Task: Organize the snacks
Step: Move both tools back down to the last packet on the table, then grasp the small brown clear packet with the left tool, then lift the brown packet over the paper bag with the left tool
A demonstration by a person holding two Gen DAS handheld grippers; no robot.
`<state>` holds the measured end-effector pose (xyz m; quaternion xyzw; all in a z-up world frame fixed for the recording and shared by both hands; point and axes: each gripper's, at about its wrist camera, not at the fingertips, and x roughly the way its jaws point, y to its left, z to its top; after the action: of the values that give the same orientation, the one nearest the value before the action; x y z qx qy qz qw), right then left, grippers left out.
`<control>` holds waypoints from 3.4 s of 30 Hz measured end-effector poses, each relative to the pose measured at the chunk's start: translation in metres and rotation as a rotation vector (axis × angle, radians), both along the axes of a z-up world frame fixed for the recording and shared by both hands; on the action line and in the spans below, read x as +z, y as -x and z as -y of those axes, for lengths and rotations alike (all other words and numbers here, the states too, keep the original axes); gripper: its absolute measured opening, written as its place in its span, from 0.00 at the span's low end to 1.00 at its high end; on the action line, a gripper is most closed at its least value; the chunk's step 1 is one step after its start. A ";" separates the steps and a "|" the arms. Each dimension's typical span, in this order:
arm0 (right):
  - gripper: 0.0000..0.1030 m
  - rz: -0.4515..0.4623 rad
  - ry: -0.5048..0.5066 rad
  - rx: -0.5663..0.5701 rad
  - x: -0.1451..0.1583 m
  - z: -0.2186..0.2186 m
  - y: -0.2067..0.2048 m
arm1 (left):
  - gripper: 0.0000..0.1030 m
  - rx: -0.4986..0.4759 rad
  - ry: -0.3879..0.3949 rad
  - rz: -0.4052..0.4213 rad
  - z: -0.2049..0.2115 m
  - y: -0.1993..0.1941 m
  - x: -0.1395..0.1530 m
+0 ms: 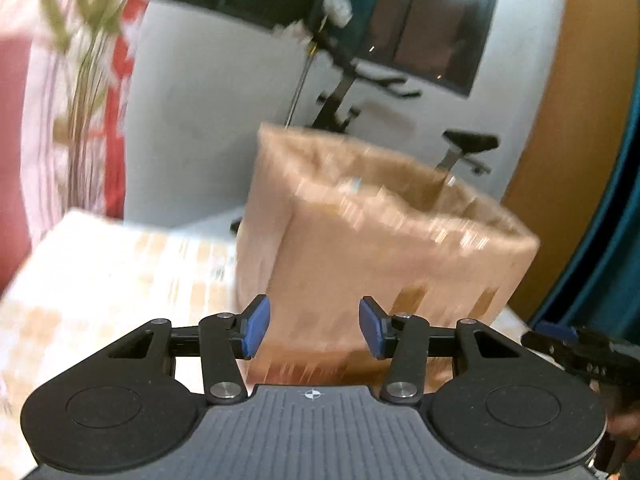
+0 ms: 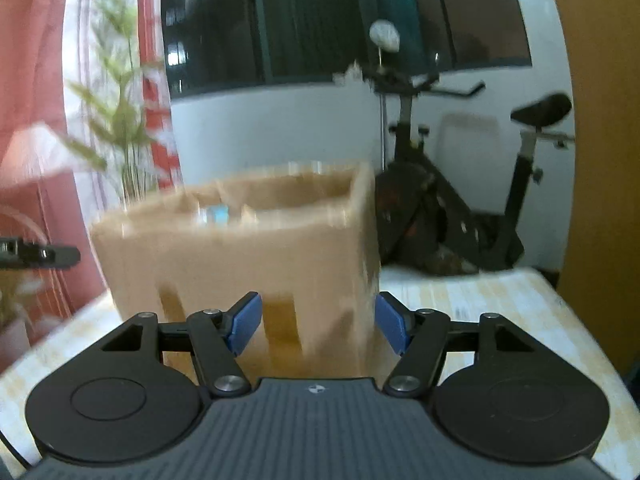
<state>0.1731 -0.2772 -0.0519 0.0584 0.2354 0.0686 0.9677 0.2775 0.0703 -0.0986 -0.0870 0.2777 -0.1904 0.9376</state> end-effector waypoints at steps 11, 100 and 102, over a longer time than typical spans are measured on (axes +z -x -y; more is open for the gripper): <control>0.64 -0.271 0.041 0.147 -0.065 -0.028 -0.008 | 0.50 -0.018 -0.112 -0.211 0.018 -0.039 -0.094; 0.61 -0.334 0.100 0.467 -0.099 -0.105 -0.026 | 0.06 -0.129 0.124 -0.332 0.073 0.040 -0.103; 0.58 -0.302 0.129 0.491 -0.095 -0.107 -0.023 | 0.06 -0.141 0.132 -0.339 0.074 0.041 -0.105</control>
<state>0.1958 -0.1702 -0.1471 -0.0522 0.3877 0.2763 0.8779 0.2368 -0.0042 -0.2038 -0.1593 0.4240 -0.2562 0.8539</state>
